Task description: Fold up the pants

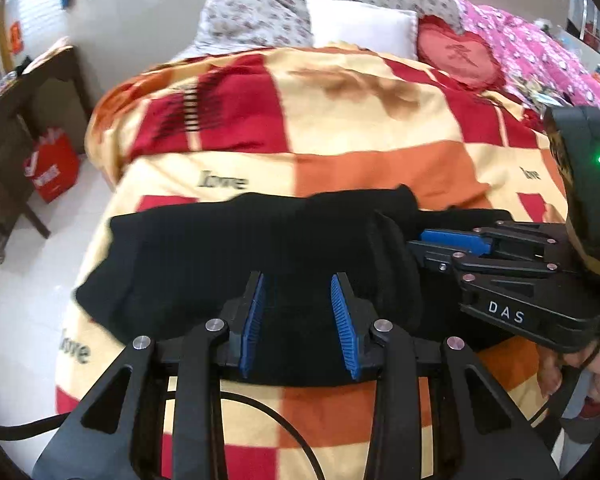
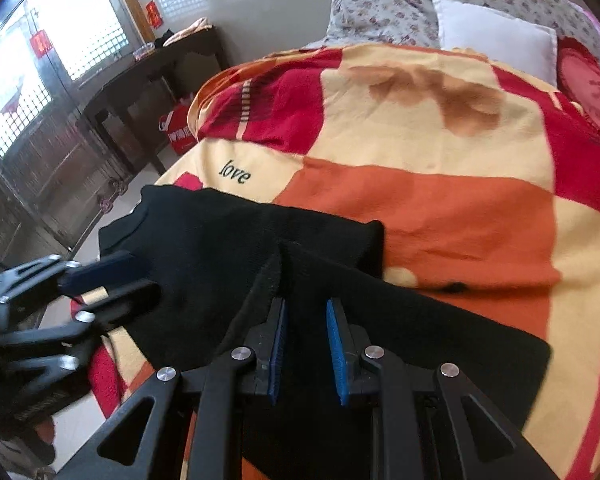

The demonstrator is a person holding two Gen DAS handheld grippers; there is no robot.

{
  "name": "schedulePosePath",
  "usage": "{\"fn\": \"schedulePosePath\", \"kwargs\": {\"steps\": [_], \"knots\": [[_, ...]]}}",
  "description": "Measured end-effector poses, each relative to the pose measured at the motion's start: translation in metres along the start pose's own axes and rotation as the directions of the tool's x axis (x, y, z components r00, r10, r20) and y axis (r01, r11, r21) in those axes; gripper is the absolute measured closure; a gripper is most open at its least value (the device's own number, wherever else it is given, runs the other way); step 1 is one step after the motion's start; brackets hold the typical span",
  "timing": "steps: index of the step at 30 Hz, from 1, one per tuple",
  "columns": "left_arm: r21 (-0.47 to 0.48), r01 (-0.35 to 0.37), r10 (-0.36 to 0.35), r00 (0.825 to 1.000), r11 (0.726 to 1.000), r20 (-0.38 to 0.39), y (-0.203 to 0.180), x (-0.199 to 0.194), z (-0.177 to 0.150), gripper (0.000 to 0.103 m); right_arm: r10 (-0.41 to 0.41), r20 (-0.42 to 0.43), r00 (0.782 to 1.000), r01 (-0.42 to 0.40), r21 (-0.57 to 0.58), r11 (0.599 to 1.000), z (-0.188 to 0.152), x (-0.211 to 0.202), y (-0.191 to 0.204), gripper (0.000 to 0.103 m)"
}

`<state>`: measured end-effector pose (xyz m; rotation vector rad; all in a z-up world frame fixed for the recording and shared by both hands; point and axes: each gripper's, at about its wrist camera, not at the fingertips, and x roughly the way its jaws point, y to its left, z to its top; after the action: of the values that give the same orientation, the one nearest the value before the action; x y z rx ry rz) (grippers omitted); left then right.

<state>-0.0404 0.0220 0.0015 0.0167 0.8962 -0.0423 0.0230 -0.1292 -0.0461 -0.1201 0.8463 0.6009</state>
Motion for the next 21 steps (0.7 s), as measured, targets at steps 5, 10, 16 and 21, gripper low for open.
{"fn": "schedulePosePath", "kwargs": {"steps": [5, 10, 16, 21], "knots": [[-0.034, -0.078, 0.079, 0.996, 0.996, 0.034, 0.021, -0.012, -0.006, 0.07, -0.023, -0.002, 1.0, 0.023, -0.02, 1.0, 0.0, -0.01, 0.009, 0.083], [-0.076, -0.111, 0.114, 0.993, 0.991, 0.037, 0.041, -0.018, -0.015, 0.07, 0.003, -0.007, 1.0, -0.004, -0.053, 0.999, -0.01, -0.023, 0.025, 0.083], [-0.152, -0.125, 0.126, 0.992, 0.981, 0.0, 0.066, -0.016, -0.027, 0.07, 0.019, -0.07, 0.997, -0.024, -0.081, 0.996, -0.023, 0.0, 0.041, 0.081], [-0.225, -0.088, 0.083, 0.996, 0.97, -0.034, 0.09, -0.014, -0.035, 0.07, 0.02, -0.054, 0.998, -0.025, -0.098, 0.995, -0.012, -0.005, 0.05, 0.078]]}}
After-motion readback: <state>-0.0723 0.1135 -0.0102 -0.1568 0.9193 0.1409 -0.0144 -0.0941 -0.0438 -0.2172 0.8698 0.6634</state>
